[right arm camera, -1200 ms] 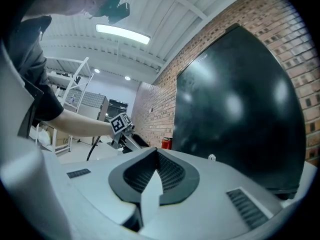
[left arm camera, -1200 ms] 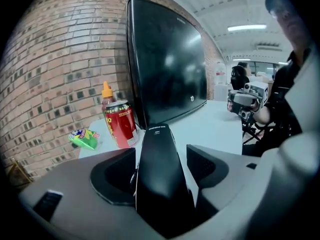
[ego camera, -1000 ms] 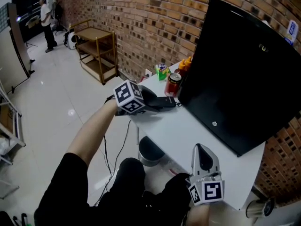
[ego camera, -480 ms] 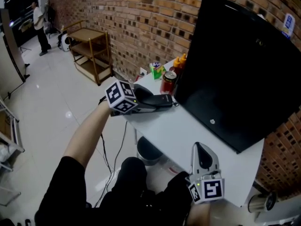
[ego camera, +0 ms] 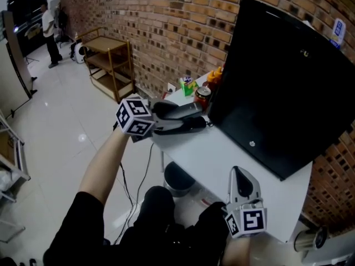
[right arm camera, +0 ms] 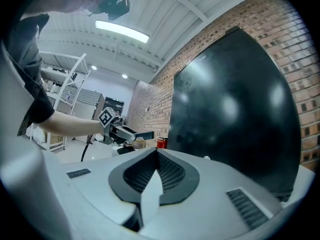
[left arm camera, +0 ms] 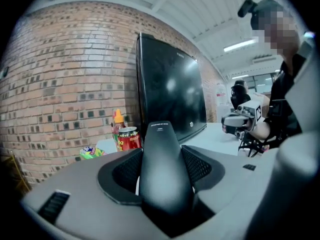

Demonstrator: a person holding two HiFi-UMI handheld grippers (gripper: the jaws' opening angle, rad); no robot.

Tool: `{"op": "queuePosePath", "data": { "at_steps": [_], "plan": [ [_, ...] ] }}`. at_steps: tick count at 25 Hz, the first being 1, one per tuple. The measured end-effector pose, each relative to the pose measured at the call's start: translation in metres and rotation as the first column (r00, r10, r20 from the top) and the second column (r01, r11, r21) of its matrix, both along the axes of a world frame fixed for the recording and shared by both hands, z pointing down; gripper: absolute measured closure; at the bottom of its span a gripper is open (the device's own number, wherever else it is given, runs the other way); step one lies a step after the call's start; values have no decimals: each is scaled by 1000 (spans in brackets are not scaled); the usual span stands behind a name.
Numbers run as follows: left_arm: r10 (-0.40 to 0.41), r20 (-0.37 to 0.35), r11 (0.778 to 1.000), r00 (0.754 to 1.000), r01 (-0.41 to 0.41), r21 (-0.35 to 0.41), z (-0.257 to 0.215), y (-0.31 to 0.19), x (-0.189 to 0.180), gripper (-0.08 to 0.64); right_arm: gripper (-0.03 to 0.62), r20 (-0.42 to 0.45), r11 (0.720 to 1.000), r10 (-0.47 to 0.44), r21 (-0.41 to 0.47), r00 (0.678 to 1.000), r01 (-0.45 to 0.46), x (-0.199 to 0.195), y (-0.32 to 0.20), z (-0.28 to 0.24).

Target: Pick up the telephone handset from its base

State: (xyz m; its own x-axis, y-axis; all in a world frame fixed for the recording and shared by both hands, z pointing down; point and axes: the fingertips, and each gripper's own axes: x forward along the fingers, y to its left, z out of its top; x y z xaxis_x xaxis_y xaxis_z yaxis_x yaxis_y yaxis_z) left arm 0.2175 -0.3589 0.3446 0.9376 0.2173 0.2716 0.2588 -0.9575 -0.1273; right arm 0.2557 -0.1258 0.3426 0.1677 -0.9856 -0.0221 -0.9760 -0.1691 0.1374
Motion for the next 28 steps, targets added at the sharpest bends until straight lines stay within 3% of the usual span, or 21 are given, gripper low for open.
{"op": "queuePosePath", "data": {
  "at_steps": [5, 10, 14, 20, 26, 28],
  "plan": [
    [-33, -164, 996, 986, 18, -90, -27, -1, -37, 304, 582, -2, 1000, 3, 9, 1000, -3, -1, 7, -3],
    [-121, -384, 970, 915, 27, -241, -59, -8, -89, 305, 582, -7, 1000, 10, 14, 1000, -10, 5, 16, -7],
    [-193, -456, 956, 869, 61, -287, -62, -18, -120, 305, 581, -4, 999, 22, 28, 1000, -22, 14, 21, -10],
    [-227, -608, 933, 761, -8, -359, -81, -19, -155, 307, 581, -2, 999, 37, 40, 999, -37, 19, 28, -12],
    [-220, -689, 909, 690, -112, -403, -107, -21, -179, 307, 582, 5, 997, 64, 48, 998, -64, 24, 42, -11],
    [-226, -700, 902, 678, -126, -413, -109, -21, -181, 307, 581, 4, 997, 66, 48, 998, -66, 27, 44, -10]
  ]
}}
